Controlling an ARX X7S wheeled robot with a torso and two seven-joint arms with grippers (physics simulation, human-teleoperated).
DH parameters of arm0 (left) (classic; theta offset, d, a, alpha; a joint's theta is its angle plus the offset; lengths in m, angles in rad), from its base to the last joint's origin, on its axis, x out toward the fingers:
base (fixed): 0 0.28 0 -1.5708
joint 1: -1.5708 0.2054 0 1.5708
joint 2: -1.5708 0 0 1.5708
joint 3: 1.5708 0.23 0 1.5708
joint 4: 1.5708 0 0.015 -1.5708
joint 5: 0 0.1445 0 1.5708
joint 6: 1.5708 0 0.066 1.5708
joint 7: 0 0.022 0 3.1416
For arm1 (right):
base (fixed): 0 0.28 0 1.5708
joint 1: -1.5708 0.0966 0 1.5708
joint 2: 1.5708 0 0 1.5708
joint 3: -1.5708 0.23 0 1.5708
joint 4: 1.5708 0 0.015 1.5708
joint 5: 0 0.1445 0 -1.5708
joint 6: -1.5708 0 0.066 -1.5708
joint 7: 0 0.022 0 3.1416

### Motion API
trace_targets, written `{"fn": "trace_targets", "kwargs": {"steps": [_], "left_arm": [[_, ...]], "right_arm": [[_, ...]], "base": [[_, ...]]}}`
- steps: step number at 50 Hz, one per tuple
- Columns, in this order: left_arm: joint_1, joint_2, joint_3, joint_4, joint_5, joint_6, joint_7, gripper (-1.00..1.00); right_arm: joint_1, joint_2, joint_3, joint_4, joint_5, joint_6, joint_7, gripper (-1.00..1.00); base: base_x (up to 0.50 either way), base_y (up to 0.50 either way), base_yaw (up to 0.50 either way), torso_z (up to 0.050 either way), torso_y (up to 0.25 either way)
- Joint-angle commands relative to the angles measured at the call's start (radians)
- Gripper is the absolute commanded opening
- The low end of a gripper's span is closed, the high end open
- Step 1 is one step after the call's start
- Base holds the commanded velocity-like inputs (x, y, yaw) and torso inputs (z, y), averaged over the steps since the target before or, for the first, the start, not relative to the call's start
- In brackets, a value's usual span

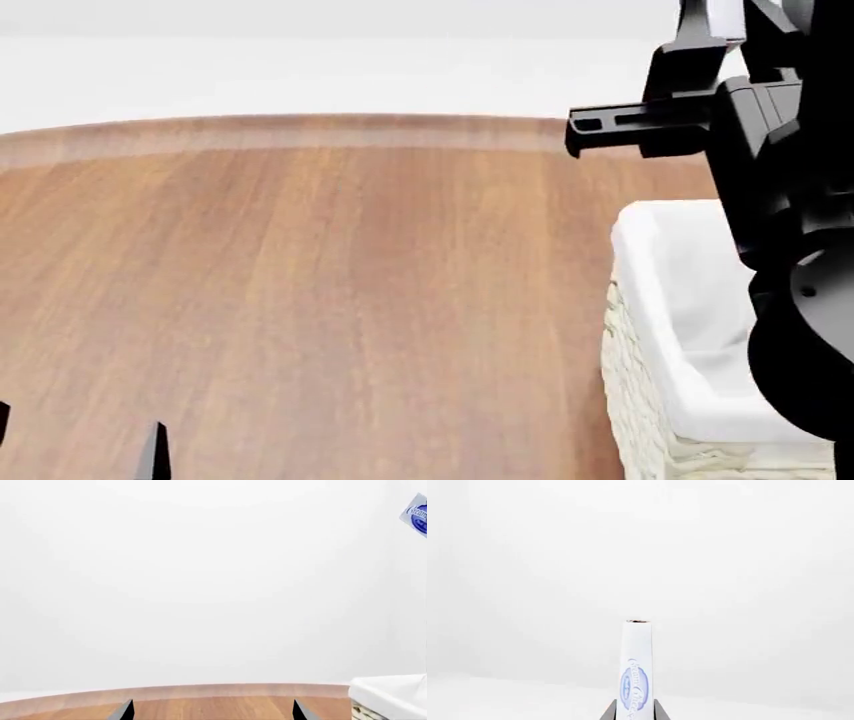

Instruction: Pick up the cream cheese box, and put it in the basket.

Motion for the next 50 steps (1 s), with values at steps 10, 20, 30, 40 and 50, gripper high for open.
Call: {"fn": "trace_targets", "kwargs": {"steps": [10,20,30,40,50], "left_arm": [[-0.012,-0.002,0.000,-0.010,-0.008,-0.001,-0.005,1.00],[-0.008,-0.006,0.001,0.000,-0.008,-0.005,-0.010,1.00],[-0.008,-0.010,0.001,0.005,-0.012,-0.006,-0.012,1.00],[-0.007,-0.013,0.005,0.011,-0.014,-0.008,-0.014,1.00],[-0.005,-0.015,0.009,0.011,-0.011,-0.005,-0.016,1.00]], "right_arm": [[-0.053,0.027,-0.013,0.360,-0.034,0.020,-0.135,-1.00],[-0.005,-0.013,-0.058,0.504,-0.046,0.104,-0.213,-1.00],[0.143,-0.049,-0.142,0.612,-0.013,0.351,-0.380,-1.00],[0.328,-0.092,-0.216,0.757,-0.019,0.609,-0.445,-1.00],[0.398,-0.102,-0.264,0.791,-0.033,0.713,-0.508,-1.00]], "base": [[0.00,0.00,0.00,0.000,0.002],[0.00,0.00,0.00,0.000,0.000],[0.00,0.00,0.00,0.000,0.001],[0.00,0.00,0.00,0.000,0.001],[0.00,0.00,0.00,0.000,0.000]]}}
